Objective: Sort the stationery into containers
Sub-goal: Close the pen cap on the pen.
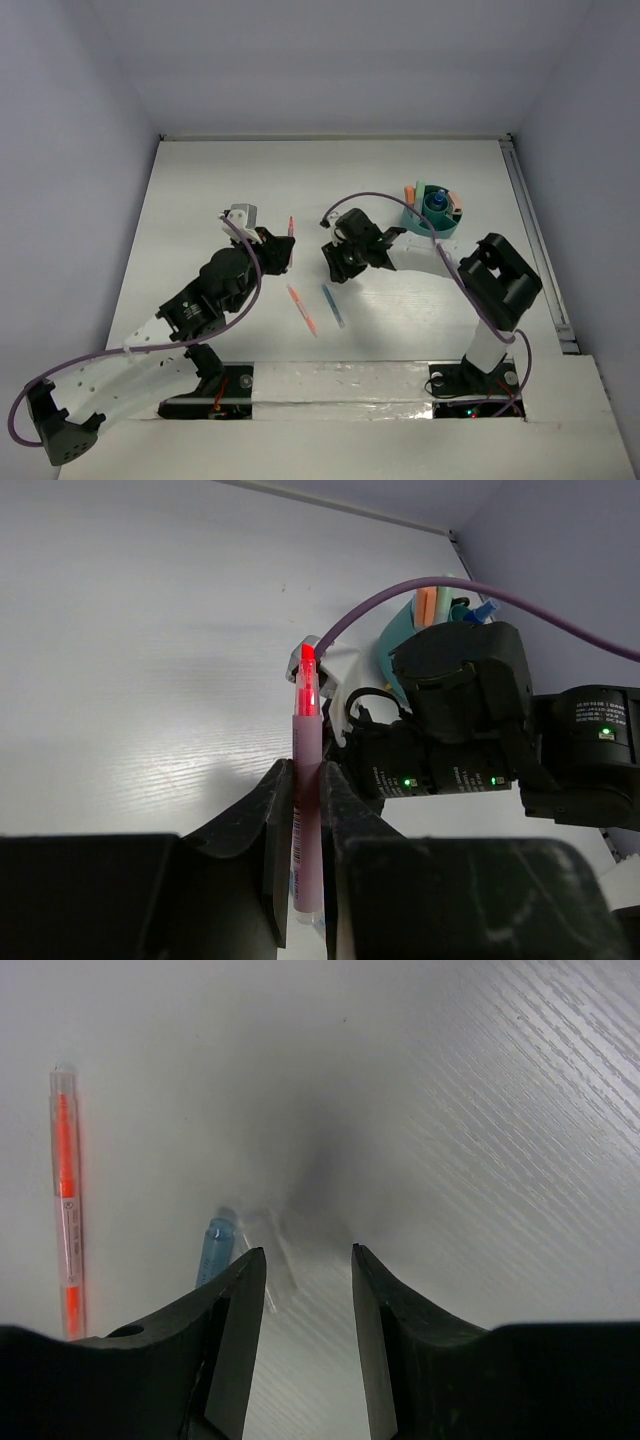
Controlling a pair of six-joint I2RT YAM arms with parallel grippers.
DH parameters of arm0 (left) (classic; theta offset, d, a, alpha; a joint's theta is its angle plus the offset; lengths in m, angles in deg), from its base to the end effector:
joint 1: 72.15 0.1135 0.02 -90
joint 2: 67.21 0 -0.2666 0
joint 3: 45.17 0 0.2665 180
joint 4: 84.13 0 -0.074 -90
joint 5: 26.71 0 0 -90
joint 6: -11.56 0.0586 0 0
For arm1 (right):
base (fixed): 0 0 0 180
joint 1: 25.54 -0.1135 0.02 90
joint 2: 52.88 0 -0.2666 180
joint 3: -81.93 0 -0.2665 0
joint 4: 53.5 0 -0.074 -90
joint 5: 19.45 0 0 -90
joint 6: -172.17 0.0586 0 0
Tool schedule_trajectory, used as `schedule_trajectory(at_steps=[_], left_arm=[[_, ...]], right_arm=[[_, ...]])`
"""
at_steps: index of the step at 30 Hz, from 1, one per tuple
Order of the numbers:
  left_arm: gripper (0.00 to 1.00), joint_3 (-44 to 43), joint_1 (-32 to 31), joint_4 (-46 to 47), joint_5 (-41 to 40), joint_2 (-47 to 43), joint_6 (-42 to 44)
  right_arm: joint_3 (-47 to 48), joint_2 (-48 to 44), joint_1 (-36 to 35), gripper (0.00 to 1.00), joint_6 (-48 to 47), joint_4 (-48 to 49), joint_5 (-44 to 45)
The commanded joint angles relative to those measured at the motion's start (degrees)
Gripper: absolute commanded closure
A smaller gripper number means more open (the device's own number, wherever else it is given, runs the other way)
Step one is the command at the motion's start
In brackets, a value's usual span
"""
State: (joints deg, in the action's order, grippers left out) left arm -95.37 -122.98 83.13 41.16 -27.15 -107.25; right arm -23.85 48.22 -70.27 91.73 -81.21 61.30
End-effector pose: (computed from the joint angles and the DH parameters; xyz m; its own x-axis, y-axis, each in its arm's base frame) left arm 0.1475 -0.1461 0.3262 -0.2566 -0.3917 -0.8836 0.4072 0.7853 -0.4664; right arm 0.2672 0.2779 0.1472 -0.6973 -0.4601 -0.5496 -0.6541 0.7221 0.2254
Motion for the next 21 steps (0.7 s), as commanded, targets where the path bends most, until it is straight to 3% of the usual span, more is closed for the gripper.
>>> schedule_trajectory(at_steps=[1, 17, 21], left_arm=[[1.00, -0.16, 0.38, 2.28, -0.63, -0.77, 0.25], [1.00, -0.16, 0.38, 2.63, -0.90, -0.33, 0.52], [1.00, -0.25, 0.38, 2.72, -0.81, 0.29, 0.52]], right_arm=[[4.35, 0.85, -0.88, 0.55, -2.27, -2.96, -0.06], [6.29, 5.24, -3.08, 0.61, -2.53, -5.34, 0.03], [6.90, 5.95, -3.08, 0.69, -0.69, -5.08, 5.29]])
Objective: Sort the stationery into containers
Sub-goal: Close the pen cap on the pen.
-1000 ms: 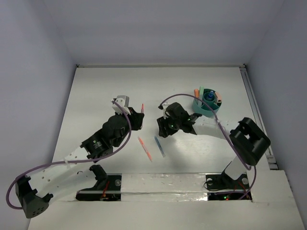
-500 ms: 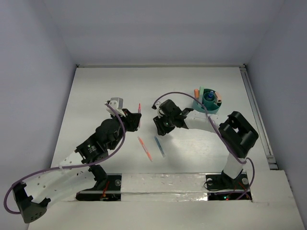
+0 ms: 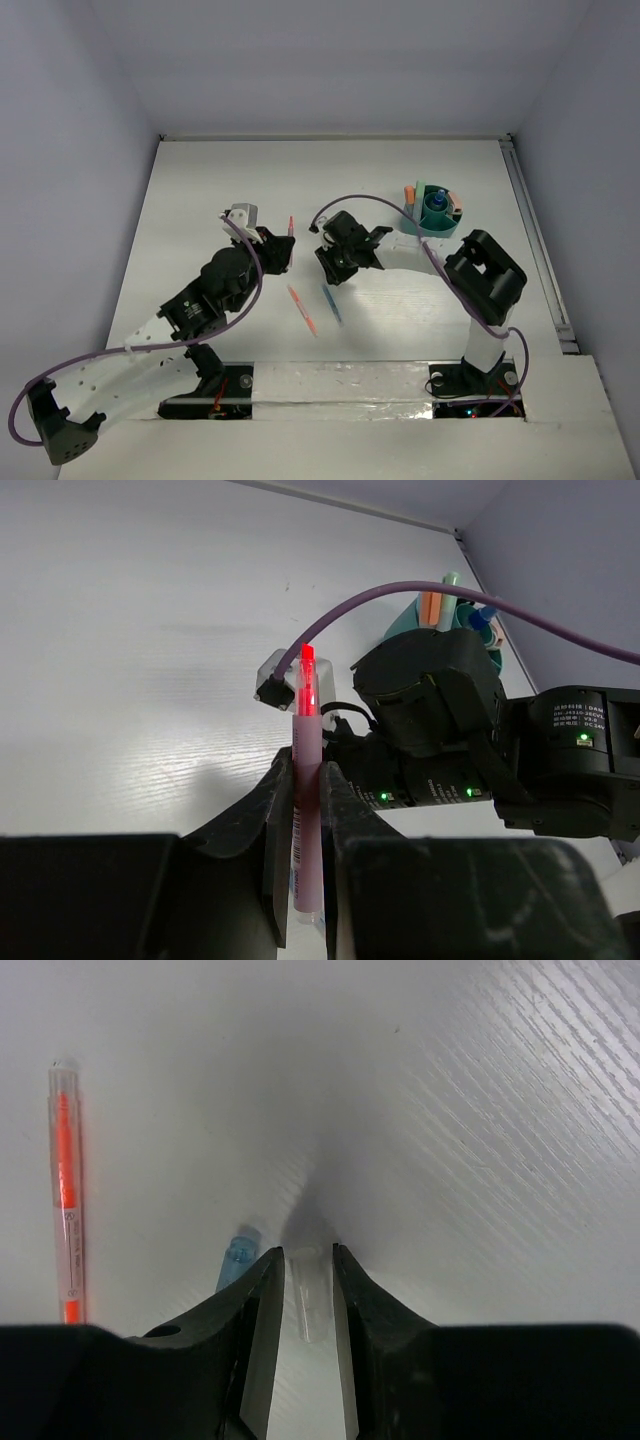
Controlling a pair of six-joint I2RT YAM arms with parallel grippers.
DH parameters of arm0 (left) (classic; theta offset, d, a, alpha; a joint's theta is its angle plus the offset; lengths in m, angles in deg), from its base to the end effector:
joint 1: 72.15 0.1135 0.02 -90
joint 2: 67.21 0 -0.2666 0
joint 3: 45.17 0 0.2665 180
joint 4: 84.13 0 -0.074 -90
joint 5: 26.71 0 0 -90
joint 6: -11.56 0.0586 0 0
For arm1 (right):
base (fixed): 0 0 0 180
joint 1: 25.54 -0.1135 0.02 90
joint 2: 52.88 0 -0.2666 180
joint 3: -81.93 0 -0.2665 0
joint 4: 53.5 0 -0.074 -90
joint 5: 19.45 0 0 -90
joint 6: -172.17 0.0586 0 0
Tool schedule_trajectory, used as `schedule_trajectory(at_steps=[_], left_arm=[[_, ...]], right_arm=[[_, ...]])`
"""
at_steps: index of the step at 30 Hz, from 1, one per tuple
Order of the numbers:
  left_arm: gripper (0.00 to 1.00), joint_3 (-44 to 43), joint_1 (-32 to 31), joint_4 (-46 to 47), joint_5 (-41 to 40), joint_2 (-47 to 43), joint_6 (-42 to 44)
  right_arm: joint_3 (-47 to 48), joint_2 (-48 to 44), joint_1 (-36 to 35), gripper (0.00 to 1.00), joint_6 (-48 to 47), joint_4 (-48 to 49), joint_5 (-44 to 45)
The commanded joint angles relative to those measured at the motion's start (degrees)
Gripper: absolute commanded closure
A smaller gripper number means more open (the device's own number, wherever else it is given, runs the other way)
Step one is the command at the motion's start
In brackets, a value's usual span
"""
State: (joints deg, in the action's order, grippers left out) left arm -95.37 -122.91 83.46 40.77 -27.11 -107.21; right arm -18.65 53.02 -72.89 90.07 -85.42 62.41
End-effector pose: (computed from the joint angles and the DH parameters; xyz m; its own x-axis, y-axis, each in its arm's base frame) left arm 0.1480 -0.1457 0.3268 -0.2502 -0.3965 -0.8833 0.4027 0.7870 -0.4674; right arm 0.2654 0.3004 0.1386 -0.6786 -0.5358 -0.5024 -0.6917 0.6964 0.1915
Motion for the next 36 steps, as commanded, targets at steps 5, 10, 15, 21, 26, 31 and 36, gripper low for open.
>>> schedule_trajectory(at_steps=[5, 10, 15, 21, 26, 31, 36], left_arm=[[1.00, -0.08, 0.84, 2.65, 0.02, 0.60, 0.56], [1.00, -0.08, 0.84, 3.00, 0.64, 0.95, 0.47], [1.00, 0.01, 0.84, 3.09, 0.64, 0.69, 0.47], [1.00, -0.16, 0.84, 2.92, 0.29, 0.16, 0.47], [1.00, -0.16, 0.84, 2.83, 0.55, 0.51, 0.30], [1.00, 0.01, 0.84, 3.26, 1.25, 1.12, -0.05], [1.00, 0.63, 0.84, 5.46, 3.71, 2.61, -0.67]], right_arm=[[2.14, 1.14, -0.46, 0.76, 3.87, -1.21, 11.74], [1.27, 0.62, -0.46, 0.68, 5.02, -2.09, 15.26], [-0.40, 0.62, -0.46, 0.57, 5.28, -2.09, 15.44], [-1.81, 0.09, -0.46, 0.70, 5.28, -1.83, 16.67], [-1.37, 0.62, -0.46, 0.78, 3.26, -3.49, 16.05], [-2.68, -1.39, -0.46, 1.00, 4.05, -2.54, 17.37], [-4.89, -6.49, 1.03, 1.00, 8.09, 4.23, 19.04]])
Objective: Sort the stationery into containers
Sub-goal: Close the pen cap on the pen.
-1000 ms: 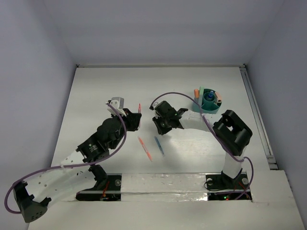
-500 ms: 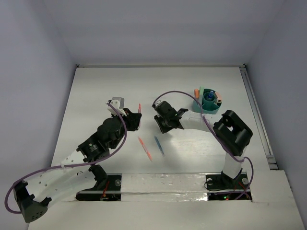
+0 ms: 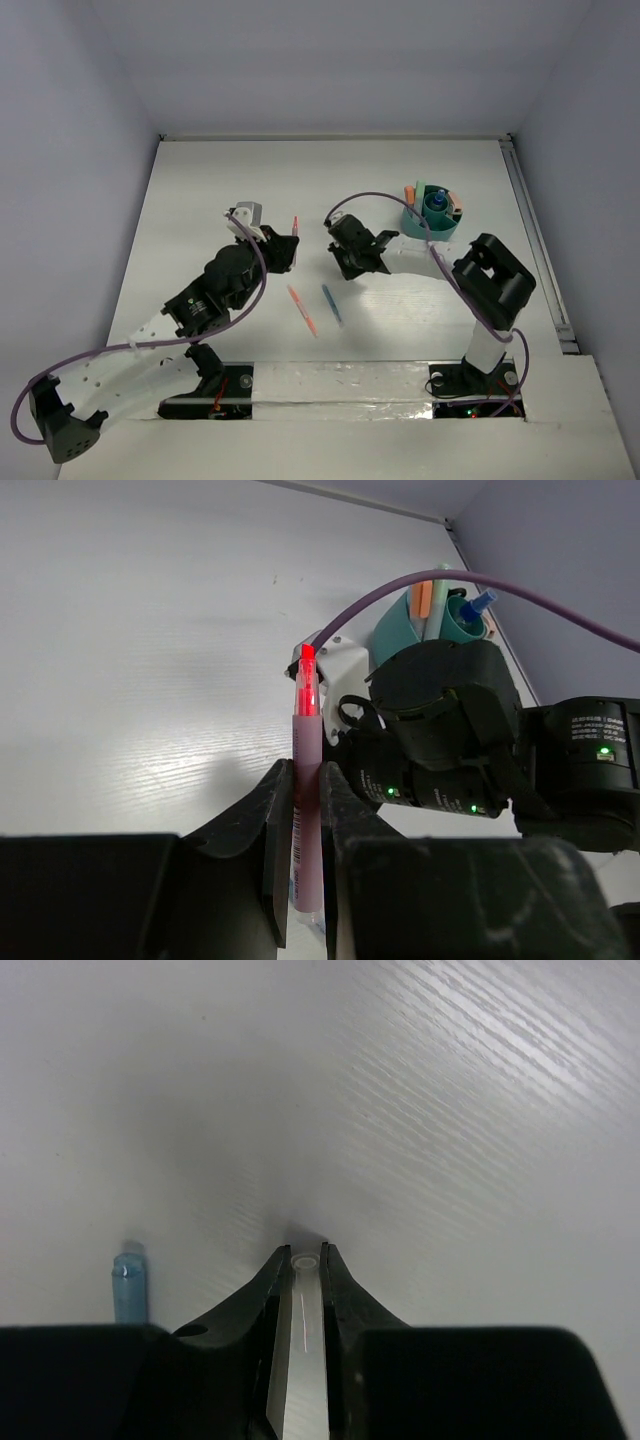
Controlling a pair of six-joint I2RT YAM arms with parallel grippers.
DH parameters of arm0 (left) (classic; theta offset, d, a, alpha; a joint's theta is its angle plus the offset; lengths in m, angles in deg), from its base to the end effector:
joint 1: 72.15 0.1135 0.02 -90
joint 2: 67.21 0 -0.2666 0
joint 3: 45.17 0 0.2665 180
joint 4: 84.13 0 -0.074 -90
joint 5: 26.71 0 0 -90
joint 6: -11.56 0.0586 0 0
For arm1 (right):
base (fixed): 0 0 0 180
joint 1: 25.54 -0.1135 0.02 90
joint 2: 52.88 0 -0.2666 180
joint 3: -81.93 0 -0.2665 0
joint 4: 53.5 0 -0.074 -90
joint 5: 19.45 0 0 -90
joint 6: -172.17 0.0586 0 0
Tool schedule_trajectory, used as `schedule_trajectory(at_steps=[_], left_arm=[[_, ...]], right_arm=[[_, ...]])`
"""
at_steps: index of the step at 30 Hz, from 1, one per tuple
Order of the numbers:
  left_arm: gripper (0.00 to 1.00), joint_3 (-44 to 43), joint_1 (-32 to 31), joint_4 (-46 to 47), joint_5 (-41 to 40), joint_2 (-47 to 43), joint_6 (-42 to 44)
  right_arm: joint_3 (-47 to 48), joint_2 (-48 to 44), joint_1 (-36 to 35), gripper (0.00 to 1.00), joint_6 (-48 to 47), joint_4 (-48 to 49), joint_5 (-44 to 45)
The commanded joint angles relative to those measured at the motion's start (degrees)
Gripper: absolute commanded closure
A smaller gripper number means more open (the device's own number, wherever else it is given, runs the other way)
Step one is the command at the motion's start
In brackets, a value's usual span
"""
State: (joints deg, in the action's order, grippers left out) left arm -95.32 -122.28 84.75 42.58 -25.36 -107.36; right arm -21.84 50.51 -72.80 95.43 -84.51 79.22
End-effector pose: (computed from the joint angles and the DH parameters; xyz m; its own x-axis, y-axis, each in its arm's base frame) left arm 0.1529 -0.1508 0.3235 -0.2653 -0.3880 -0.8826 0.4149 0.7804 -0.4678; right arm 0.2701 0.2793 0.1391 -0.7154 -0.4401 -0.5427 -0.5219 0.8530 -0.0037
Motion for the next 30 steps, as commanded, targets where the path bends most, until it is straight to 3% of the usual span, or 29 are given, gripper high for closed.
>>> schedule_trajectory(at_steps=[1, 17, 30], left_arm=[[1.00, 1.02, 0.21, 4.52, 2.25, 1.30, -0.69], [1.00, 9.72, 0.21, 27.54, 19.30, 4.21, -2.19], [1.00, 8.32, 0.21, 29.05, 17.19, 7.72, -4.21]], right_arm=[[-2.05, -4.95, 1.82, 1.00, 4.39, 4.71, 2.23], [-13.29, -28.77, 3.58, 1.00, 21.63, 40.64, 11.46], [-20.94, -31.94, 3.58, 1.00, 31.92, 58.42, 4.87]])
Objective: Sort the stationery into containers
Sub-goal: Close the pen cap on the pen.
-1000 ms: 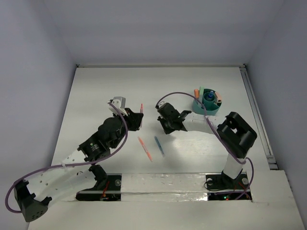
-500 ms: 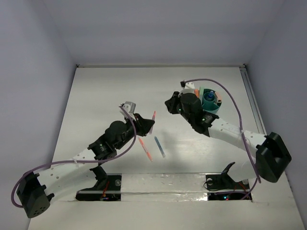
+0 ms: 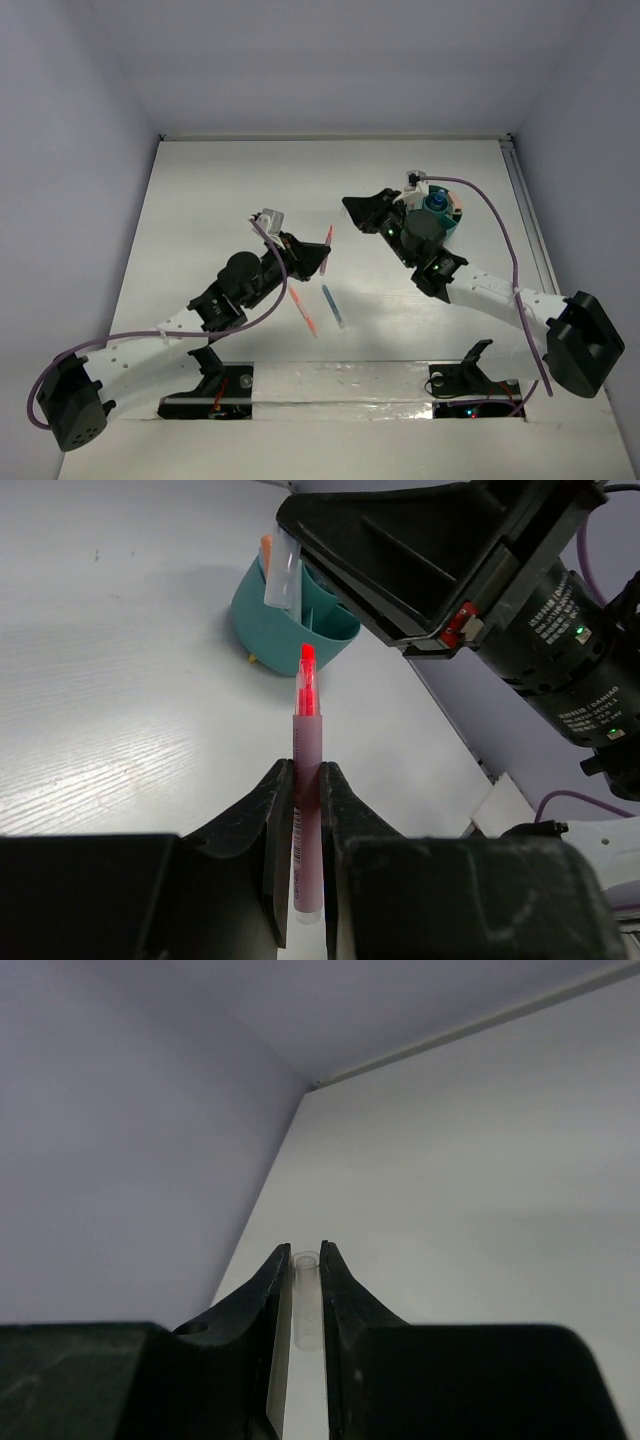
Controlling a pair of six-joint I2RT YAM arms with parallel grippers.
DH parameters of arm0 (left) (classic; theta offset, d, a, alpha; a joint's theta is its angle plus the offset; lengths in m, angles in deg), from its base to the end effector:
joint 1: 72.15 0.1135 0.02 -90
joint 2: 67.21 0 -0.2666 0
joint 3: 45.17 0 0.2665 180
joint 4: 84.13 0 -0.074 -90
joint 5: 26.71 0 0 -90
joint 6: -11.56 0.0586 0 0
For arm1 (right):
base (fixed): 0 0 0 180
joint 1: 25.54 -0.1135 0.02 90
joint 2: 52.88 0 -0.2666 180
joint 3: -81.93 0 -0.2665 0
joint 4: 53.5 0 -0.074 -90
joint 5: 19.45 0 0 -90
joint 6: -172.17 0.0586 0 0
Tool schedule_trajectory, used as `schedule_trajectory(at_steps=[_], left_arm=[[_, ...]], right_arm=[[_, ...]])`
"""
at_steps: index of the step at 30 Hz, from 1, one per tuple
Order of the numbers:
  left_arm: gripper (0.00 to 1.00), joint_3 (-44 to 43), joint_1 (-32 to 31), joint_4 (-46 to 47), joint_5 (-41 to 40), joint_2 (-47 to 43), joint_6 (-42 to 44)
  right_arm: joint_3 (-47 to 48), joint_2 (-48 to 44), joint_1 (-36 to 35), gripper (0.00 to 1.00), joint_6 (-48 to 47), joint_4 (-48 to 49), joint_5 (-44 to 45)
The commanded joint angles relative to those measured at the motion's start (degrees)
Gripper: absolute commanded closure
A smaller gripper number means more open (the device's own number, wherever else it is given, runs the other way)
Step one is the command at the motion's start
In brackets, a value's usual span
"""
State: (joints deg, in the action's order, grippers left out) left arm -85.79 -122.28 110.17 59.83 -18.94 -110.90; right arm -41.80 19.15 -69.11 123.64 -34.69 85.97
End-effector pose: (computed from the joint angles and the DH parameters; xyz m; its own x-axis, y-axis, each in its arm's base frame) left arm 0.1555 -0.1806 0.2923 -0.3279 -0.4431 -0.8343 0.6538 0.5310 -0.5390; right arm 0.2459 0.2124 0.3017 -0.2837 0.6112 -0.7389 -0.3792 0.6362 0.6719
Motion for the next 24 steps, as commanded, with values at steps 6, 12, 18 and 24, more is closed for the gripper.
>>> schedule_trajectory(at_steps=[6, 12, 18, 24], left_arm=[[1.00, -2.27, 0.21, 4.24, 0.48, 3.49, -0.40], [1.00, -2.53, 0.21, 4.68, 0.22, 4.81, -0.40], [1.00, -3.58, 0.21, 4.24, -0.40, 4.99, 0.74], [1.00, -3.58, 0.21, 4.07, -0.58, 4.99, 0.91]], right_arm=[[-2.22, -0.57, -0.11, 1.00, 4.49, 10.99, -3.38], [-2.57, -1.01, -0.11, 1.00, 3.88, 10.99, -5.05], [-3.45, -0.75, -0.11, 1.00, 3.97, 10.90, -6.19], [-3.28, -0.49, -0.11, 1.00, 3.44, 10.55, -7.07]])
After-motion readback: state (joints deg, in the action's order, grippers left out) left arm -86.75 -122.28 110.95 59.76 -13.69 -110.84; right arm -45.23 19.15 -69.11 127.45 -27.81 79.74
